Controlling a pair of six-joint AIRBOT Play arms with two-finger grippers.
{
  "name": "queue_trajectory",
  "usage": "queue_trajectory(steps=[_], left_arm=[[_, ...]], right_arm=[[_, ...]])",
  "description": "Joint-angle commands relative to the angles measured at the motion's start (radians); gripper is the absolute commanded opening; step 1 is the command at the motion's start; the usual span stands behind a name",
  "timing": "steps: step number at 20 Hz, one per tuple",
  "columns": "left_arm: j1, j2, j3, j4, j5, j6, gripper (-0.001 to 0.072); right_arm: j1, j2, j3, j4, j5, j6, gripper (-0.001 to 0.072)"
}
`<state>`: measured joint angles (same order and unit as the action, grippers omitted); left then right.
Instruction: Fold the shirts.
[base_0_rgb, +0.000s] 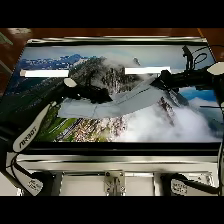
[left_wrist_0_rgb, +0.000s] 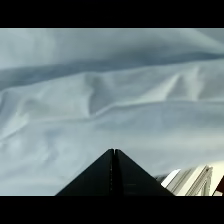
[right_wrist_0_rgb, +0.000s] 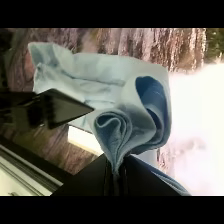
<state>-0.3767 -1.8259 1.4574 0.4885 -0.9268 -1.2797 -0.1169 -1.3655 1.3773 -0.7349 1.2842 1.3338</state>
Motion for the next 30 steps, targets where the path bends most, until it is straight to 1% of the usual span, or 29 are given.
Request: queue_trajectory(steps=[1, 2, 4, 6, 8, 10, 11, 12, 13, 15, 17, 18, 19, 20, 21, 22, 24, 25, 26, 28, 29, 30], left_arm=[[-0.119, -0.074, 0.005, -0.136, 0.076, -0.001, 0.0037], [-0.140, -0.092, 0.005, -0.151, 0.074, -0.002, 0.0037], [-0.179, -0.126, 0.011, -0.161, 0.075, -0.036, 0.0037], [-0.212, -0.156, 0.027, -0.204, 0.092, -0.040, 0.0037], [-0.220, -0.162, 0.039, -0.283, 0.144, 0.039, 0.0037], [-0.183, -0.137, 0.043, -0.295, 0.160, 0.050, 0.0036], [-0.148, -0.110, 0.043, -0.257, 0.156, 0.049, 0.0036], [-0.107, -0.075, 0.043, -0.196, 0.153, 0.047, 0.0036], [-0.051, -0.026, 0.043, -0.111, 0.140, 0.025, 0.0036], [0.084, 0.091, 0.043, 0.077, 0.099, -0.048, 0.0036], [0.245, 0.234, 0.043, 0.251, 0.058, -0.115, 0.0035], [0.328, 0.305, 0.043, 0.311, 0.043, -0.142, 0.0036], [0.420, 0.382, 0.043, 0.344, 0.023, -0.163, 0.0036], [0.503, 0.449, 0.043, 0.347, -0.002, -0.166, 0.0036], [0.587, 0.518, 0.043, 0.347, -0.032, -0.166, 0.0036], [0.663, 0.583, 0.043, 0.347, -0.068, -0.166, 0.0037], [0.778, 0.683, 0.043, 0.347, -0.166, -0.161, 0.0037], [0.824, 0.727, 0.043, 0.349, -0.230, -0.135, 0.0037], [0.858, 0.765, 0.043, 0.351, -0.293, -0.111, 0.0037], [0.883, 0.814, 0.042, 0.361, -0.370, -0.083, 0.0037], [0.879, 0.834, 0.039, 0.371, -0.368, -0.083, 0.0037], [0.866, 0.846, 0.032, 0.368, -0.362, -0.085, 0.0038]], right_arm=[[0.043, 0.139, 0.001, -0.068, 0.052, 0.103, 0.0061], [0.046, 0.165, 0.001, -0.068, 0.052, 0.116, 0.0061], [0.046, 0.213, 0.001, -0.068, 0.052, 0.140, 0.0062], [0.046, 0.251, 0.001, -0.069, 0.052, 0.165, 0.0061], [0.046, 0.267, 0.001, -0.082, 0.053, 0.187, 0.0062], [0.047, 0.265, 0.001, -0.110, 0.048, 0.204, 0.0061], [0.059, 0.259, 0.001, -0.134, 0.040, 0.217, 0.0061], [0.085, 0.251, 0.000, -0.146, 0.027, 0.222, 0.0061], [0.126, 0.236, 0.000, -0.161, 0.002, 0.222, 0.0061], [0.242, 0.185, 0.000, -0.184, -0.113, 0.222, 0.0061], [0.380, 0.102, 0.000, -0.167, -0.320, 0.223, 0.0061], [0.445, 0.055, 0.000, -0.125, -0.423, 0.223, 0.0061], [0.508, 0.002, 0.000, -0.072, -0.525, 0.220, 0.0061], [0.578, -0.061, 0.000, -0.033, -0.621, 0.217, 0.0061], [0.634, -0.125, 0.000, -0.002, -0.691, 0.219, 0.0061], [0.684, -0.197, 0.000, 0.061, -0.742, 0.220, 0.0061], [0.755, -0.325, 0.000, 0.232, -0.846, 0.214, 0.0061], [0.778, -0.374, 0.006, 0.307, -0.892, 0.200, 0.0061], [0.798, -0.418, 0.024, 0.372, -0.906, 0.179, 0.0061], [0.821, -0.475, 0.070, 0.412, -0.900, 0.166, 0.0066], [0.828, -0.487, 0.081, 0.421, -0.905, 0.166, 0.0149], [0.834, -0.489, 0.083, 0.435, -0.940, 0.166, 0.0458]])
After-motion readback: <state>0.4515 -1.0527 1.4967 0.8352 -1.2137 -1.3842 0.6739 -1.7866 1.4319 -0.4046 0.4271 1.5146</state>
